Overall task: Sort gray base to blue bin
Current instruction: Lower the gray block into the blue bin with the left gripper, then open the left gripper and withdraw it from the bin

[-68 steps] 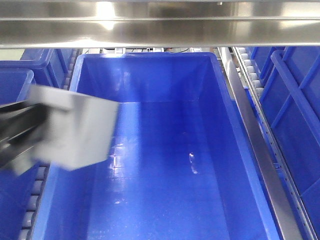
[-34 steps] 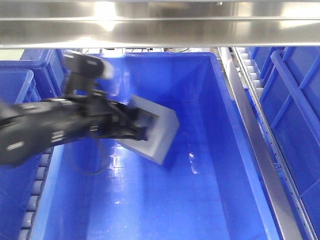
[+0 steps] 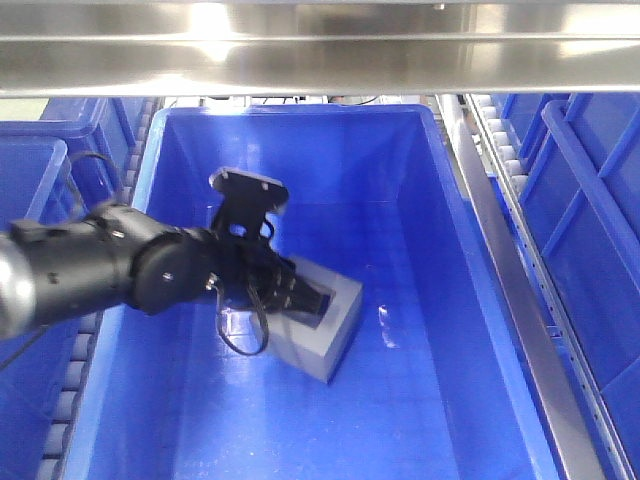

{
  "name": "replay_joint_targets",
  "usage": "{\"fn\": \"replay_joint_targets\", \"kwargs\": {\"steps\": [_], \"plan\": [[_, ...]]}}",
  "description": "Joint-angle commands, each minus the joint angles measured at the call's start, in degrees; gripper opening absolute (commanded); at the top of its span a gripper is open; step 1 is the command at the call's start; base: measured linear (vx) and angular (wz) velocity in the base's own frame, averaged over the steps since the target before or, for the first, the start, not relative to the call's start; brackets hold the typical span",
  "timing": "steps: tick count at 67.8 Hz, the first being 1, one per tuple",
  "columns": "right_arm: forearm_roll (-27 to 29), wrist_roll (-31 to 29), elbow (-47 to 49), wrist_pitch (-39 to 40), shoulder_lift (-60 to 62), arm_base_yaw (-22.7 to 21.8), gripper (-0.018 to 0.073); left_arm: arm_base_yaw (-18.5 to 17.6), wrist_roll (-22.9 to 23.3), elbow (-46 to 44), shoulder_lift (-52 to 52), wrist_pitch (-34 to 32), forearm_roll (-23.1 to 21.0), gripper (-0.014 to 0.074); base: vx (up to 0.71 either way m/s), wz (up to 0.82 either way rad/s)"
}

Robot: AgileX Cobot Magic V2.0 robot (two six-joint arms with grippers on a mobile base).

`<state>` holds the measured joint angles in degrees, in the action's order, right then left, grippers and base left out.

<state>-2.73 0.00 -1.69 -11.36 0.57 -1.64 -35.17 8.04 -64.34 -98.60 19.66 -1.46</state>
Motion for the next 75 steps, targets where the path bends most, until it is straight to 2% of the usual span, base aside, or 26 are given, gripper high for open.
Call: {"fn": "replay_joint_targets", "kwargs": {"steps": [1, 12, 21, 41, 51, 65, 75], "plan": [[-0.27, -0.69, -0.42, 4.12, 0.91, 0.01, -0.0005, -0.31, 0.47, -2.26, 1.4, -3.96, -0.83, 0.0006, 0.0, 0.0], [-0.27, -0.69, -0.42, 4.12, 0.91, 0.01, -0.0005, -0.31, 0.47, -2.26, -0.52, -3.29, -0.83, 0.0015, 0.0, 0.0], [-0.27, -0.69, -0.42, 4.12, 0.91, 0.01, -0.0005, -0.31, 0.41, -2.26, -1.1, -2.4, -0.83, 0.0058, 0.0, 0.0], [-0.27, -0.69, -0.42, 4.12, 0.91, 0.01, -0.0005, -0.31, 0.41, -2.26, -0.82, -1.21, -0.87, 0.0308, 0.0, 0.0], [-0.27, -0.69, -0.42, 4.06, 0.91, 0.01, -0.0005, -0.31, 0.41, -2.08, 1.52, -0.2, -0.81, 0.039, 0.0, 0.0], [-0.27, -0.69, -0.42, 4.06, 0.91, 0.01, -0.0005, -0.31, -0.25, -1.79, 7.12, 3.68, 0.22, 0.0398, 0.0, 0.0], [-0.27, -0.69, -0.42, 4.06, 0.91, 0.01, -0.0005, -0.31, -1.24, 1.56, 12.76, 3.36, 0.22, 0.0398, 0.0, 0.0]]}}
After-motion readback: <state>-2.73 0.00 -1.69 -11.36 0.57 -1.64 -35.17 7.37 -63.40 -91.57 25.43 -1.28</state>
